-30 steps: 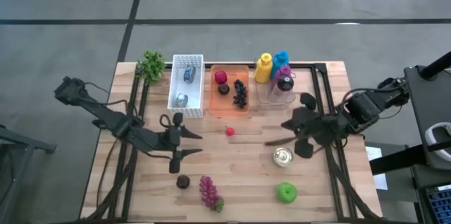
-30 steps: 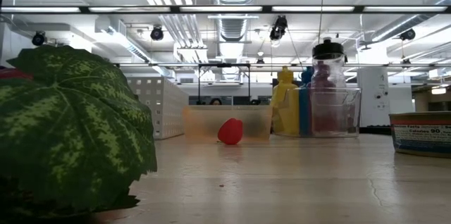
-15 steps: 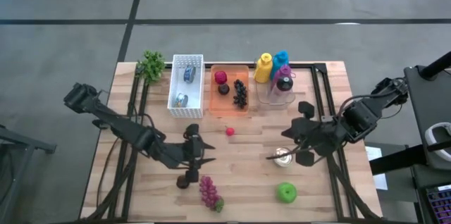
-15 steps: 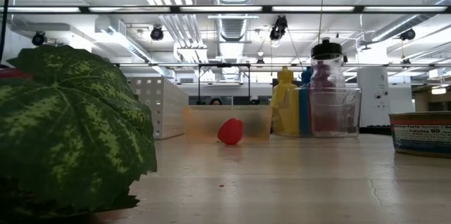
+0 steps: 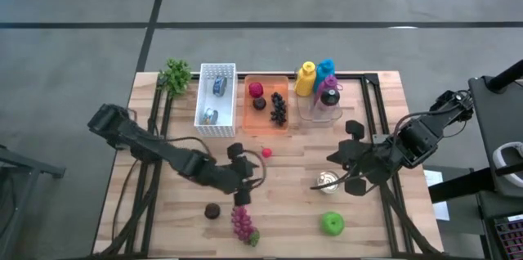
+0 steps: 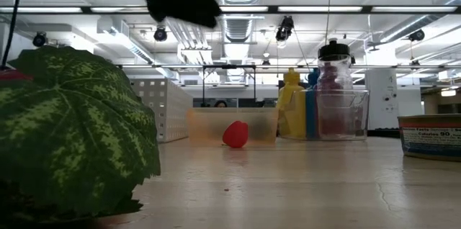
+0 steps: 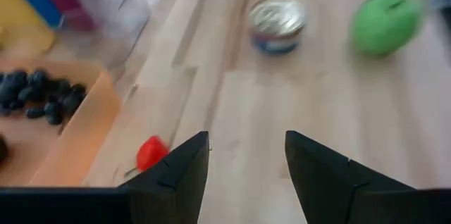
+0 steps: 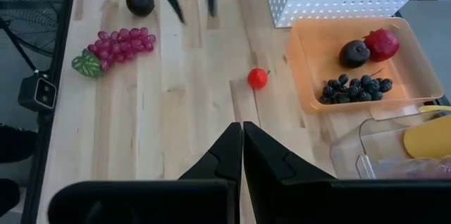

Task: Pick & Place Food Item
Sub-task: Put the strawberry into the orange bin, then put the blue tuna can into the white bin

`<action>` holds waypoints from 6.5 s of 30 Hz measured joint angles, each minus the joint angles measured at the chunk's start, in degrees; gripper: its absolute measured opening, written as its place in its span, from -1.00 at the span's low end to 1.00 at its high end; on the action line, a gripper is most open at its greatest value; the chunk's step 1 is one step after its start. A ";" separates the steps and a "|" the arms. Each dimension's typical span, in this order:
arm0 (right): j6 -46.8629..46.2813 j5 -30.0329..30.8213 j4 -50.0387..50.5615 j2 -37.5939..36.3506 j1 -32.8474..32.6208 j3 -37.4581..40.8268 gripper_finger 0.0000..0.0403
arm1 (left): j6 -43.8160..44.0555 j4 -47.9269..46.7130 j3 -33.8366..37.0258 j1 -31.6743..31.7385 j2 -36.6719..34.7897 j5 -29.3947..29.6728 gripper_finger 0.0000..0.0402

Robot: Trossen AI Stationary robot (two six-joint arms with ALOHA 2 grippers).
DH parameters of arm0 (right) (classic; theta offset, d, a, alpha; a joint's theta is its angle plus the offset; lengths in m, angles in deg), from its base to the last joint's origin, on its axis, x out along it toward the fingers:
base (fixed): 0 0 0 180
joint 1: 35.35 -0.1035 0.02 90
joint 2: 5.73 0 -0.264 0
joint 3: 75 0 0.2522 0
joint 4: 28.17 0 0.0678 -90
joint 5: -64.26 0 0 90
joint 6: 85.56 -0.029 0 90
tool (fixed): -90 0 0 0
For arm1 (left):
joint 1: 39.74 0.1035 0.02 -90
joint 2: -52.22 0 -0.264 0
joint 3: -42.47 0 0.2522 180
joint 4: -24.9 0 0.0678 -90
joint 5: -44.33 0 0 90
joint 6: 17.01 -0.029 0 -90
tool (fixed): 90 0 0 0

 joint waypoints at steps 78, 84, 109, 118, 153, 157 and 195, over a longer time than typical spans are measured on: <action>-0.46 0.52 -0.52 0.00 -3.33 0.22 -0.96 | -1.38 9.12 0.33 17.01 22.56 -8.18 0.03; -0.46 0.52 -0.54 0.00 -3.33 0.22 -0.96 | -1.51 9.01 0.33 17.01 22.54 -8.18 0.07; -0.44 0.56 -0.52 0.00 -3.32 0.22 -0.96 | -1.77 8.25 -0.73 17.01 18.50 -8.42 -0.18; -0.32 0.63 -0.29 0.02 -3.30 0.22 -0.96 | -1.57 -0.74 -6.78 19.05 13.74 -6.68 -0.17; -0.39 3.69 -0.40 0.02 -3.30 0.31 -0.96 | 6.46 -9.07 -13.79 35.18 14.40 -6.06 -0.16; -0.41 3.71 -0.44 0.02 -3.30 0.31 -0.96 | 8.61 -9.18 -14.39 35.38 14.40 -6.06 -0.16; -0.44 3.65 -0.42 0.00 -3.30 0.31 -0.96 | 2.26 -9.63 -13.25 35.78 10.73 -11.05 0.47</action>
